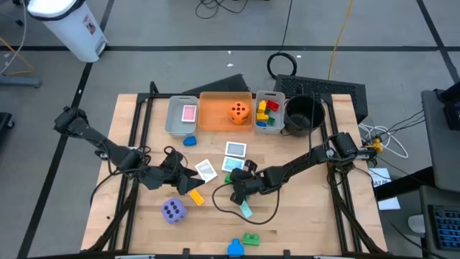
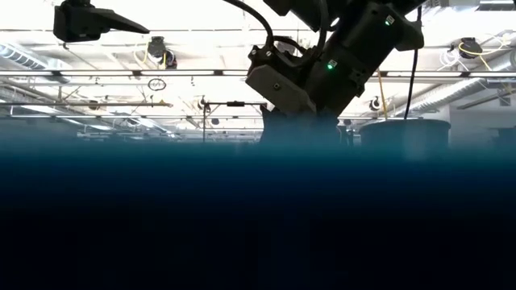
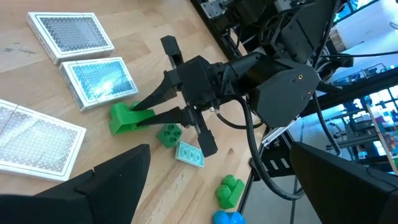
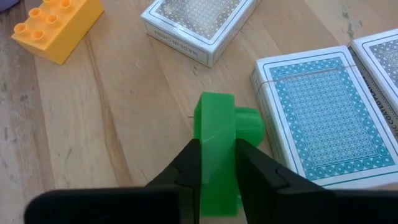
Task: Pick & Place Toys
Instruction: Put the green game piece into the right gray bin
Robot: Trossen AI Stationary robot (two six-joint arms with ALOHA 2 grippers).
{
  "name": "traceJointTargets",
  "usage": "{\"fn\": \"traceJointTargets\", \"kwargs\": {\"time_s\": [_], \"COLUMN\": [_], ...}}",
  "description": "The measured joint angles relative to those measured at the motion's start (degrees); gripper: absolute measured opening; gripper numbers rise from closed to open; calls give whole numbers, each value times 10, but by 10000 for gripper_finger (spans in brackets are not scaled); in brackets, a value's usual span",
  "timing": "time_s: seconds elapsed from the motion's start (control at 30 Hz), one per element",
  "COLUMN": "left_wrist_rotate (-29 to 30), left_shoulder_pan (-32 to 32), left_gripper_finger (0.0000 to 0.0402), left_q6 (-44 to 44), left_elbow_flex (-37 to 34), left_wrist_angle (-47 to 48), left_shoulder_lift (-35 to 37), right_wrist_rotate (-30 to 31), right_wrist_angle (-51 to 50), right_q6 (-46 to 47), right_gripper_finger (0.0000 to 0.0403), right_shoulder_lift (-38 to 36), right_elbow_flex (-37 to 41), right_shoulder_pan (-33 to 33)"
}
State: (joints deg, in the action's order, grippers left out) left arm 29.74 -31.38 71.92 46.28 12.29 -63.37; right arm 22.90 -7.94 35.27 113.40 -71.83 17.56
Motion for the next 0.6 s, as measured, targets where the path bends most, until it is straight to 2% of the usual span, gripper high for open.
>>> {"fn": "traceJointTargets", "kwargs": {"time_s": [0.27, 0.6], "left_wrist_rotate": [0, 3], "left_shoulder_pan": [0, 1], "left_gripper_finger": [395, 395], "left_q6": [0, -7], "left_elbow_flex": [0, 0], "left_wrist_angle": [0, 1], "left_shoulder_lift": [0, 0], "right_wrist_rotate": [-5, -6], "right_wrist_angle": [-1, 44], "right_q6": [0, -33], "right_gripper_finger": [61, 64], "right_shoulder_lift": [-10, -76], "right_elbow_flex": [1, 2], "right_shoulder_pan": [0, -3]}}
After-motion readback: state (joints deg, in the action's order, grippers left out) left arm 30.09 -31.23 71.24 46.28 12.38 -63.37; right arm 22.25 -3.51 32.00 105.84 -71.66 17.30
